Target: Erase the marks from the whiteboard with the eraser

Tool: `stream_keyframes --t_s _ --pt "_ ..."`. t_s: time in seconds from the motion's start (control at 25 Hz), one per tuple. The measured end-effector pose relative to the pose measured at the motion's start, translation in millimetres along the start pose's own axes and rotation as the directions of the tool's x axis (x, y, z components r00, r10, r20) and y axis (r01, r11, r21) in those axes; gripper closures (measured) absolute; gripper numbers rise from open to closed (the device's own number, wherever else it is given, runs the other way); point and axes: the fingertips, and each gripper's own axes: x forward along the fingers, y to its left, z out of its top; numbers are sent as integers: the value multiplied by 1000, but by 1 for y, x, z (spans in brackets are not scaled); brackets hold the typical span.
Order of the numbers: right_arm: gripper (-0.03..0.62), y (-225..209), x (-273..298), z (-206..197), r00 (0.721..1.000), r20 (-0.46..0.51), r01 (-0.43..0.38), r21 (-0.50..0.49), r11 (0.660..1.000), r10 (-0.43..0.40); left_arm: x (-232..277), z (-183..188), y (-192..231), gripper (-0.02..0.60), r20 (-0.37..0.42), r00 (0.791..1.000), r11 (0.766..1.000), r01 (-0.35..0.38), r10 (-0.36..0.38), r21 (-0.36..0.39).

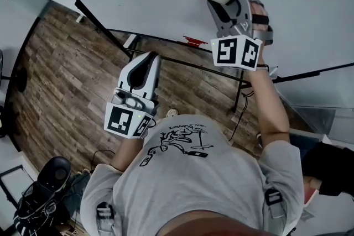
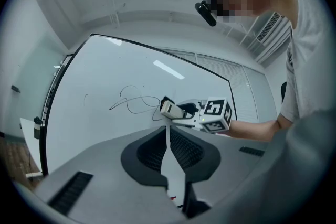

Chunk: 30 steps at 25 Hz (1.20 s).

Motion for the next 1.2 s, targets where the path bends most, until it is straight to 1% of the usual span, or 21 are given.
stream_keyframes --t_s 0.12,0.28,0.44,0.6,0.72,0.96,1.2 --pt "333 -43 -10 13 997 26 76 38 996 -77 1 -1 3 545 1 1000 1000 -2 2 0" --pt "333 -90 -18 19 985 30 168 53 984 -169 1 -1 5 545 3 1000 1000 1 -1 -1" --pt "333 -128 -28 19 970 44 233 97 968 -238 -1 0 3 545 7 1000 1000 1 -1 1" --pt "333 -154 -45 19 958 29 280 116 953 -285 -11 0 -2 545 16 1000 1000 0 0 5" --pt "333 -160 -37 16 957 16 286 110 952 -289 -7 1 2 545 12 1000 1000 0 0 1" --pt "335 -159 -25 11 952 10 303 106 947 -306 1 0 9 545 10 1000 1000 -2 2 1" --pt "335 -137 -17 12 960 15 277 88 957 -279 5 0 8 545 13 1000 1000 3 -3 2"
